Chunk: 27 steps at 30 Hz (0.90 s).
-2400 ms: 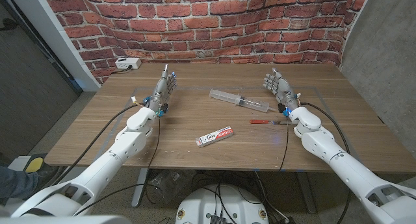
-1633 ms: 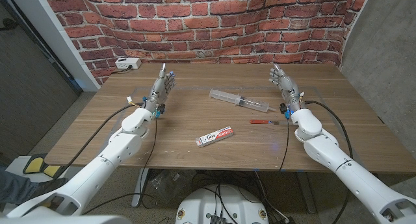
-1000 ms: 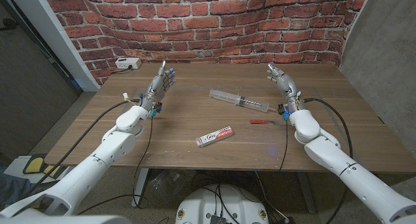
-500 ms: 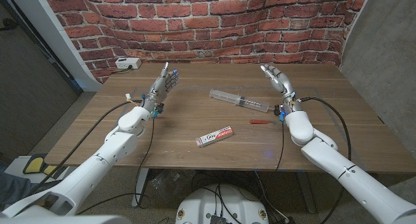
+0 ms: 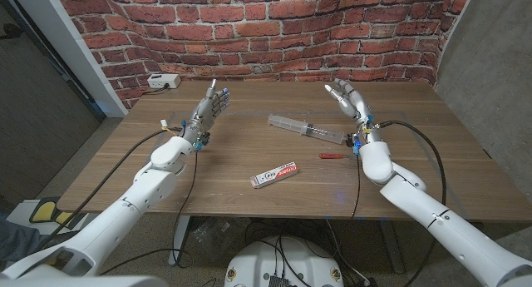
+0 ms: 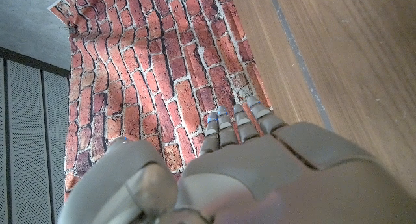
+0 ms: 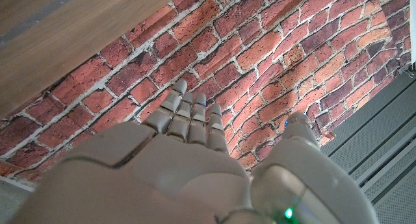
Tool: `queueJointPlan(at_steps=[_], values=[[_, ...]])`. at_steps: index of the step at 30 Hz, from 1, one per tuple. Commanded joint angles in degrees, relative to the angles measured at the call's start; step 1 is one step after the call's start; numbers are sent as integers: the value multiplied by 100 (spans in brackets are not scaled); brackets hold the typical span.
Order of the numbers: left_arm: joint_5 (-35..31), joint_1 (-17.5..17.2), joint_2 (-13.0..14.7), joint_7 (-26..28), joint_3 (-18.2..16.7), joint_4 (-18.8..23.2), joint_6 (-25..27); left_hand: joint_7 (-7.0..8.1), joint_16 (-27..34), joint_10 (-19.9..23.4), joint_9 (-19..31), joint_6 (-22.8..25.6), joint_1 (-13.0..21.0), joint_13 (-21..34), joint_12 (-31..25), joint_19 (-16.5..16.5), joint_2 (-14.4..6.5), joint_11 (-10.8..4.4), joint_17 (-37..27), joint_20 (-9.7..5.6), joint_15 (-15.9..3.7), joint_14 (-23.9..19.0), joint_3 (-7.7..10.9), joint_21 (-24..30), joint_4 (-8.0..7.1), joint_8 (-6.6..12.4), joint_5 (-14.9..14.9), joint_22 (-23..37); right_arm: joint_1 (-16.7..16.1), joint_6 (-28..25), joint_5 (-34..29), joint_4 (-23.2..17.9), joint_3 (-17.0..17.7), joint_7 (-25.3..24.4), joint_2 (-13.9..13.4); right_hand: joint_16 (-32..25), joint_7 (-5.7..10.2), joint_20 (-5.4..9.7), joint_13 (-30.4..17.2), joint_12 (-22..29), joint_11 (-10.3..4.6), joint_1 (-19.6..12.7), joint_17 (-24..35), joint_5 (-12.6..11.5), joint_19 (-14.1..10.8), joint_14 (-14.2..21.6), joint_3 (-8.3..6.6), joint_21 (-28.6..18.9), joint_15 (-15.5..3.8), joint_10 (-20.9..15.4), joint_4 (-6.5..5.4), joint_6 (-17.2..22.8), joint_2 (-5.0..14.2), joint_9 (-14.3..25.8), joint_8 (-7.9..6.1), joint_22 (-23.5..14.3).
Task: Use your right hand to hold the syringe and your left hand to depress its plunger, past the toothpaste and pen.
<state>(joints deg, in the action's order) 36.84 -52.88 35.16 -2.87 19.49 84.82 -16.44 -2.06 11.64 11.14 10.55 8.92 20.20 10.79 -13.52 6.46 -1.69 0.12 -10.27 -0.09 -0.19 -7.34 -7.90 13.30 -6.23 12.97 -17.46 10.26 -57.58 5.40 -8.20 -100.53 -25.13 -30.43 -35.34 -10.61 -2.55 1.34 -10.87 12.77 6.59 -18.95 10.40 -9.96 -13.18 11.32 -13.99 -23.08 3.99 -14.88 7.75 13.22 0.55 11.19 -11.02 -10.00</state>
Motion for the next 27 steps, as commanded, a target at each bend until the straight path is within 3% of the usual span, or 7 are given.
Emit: queueJointPlan(at_steps=[1,4,9,16,27], values=[[93,-190,130,-10,-143,236,-46,5,-14,2,6,-17,55,13,27,-53,4,26,-21,-9,26,-6,-23,-21,6,-30,29,8,70,-768,-902,-267,-202,-184,-148,-26,-16,-19,-10,-7,-37,-62,11,-25,-72,52,-3,51,-31,-40,13,372,-7,33,-160,-18],[89,-240,172,17,-177,281,-45,1,-19,4,6,-11,57,14,32,-56,0,29,-21,-1,34,-6,-27,-26,6,-33,32,8,81,-964,-1033,-338,-243,-139,-211,-33,11,-33,-12,6,-40,-72,10,-26,-89,78,-2,68,-22,-72,15,518,-1,50,-216,-19],[82,-367,259,104,-252,421,-30,6,-21,7,6,-2,60,14,37,-55,-4,28,-22,-5,33,-11,-32,-31,6,-37,35,9,31,-1325,-1237,-560,-277,-60,-346,-27,2,-33,-13,7,-40,-118,6,-30,-103,82,-10,102,-28,-77,35,273,-1,55,-107,-20],[28,-571,228,216,-349,578,-294,15,-11,70,7,92,69,15,29,-49,-18,13,-23,3,27,-70,-42,-40,6,-17,43,9,-11,-2063,-1726,-907,-421,44,-498,-39,-80,-68,-17,47,-96,-209,2,-47,-122,137,-43,141,-58,-178,66,408,29,61,-154,-22],[76,-699,308,175,-407,692,-278,23,-17,88,7,102,87,15,40,-49,-40,15,-22,22,19,-92,-47,-52,9,-31,49,9,107,-3017,-2304,-1280,-730,512,-634,-80,-35,-125,-25,35,-141,-333,3,-35,-139,291,-71,202,-89,-156,112,103,4,58,-37,-24]])
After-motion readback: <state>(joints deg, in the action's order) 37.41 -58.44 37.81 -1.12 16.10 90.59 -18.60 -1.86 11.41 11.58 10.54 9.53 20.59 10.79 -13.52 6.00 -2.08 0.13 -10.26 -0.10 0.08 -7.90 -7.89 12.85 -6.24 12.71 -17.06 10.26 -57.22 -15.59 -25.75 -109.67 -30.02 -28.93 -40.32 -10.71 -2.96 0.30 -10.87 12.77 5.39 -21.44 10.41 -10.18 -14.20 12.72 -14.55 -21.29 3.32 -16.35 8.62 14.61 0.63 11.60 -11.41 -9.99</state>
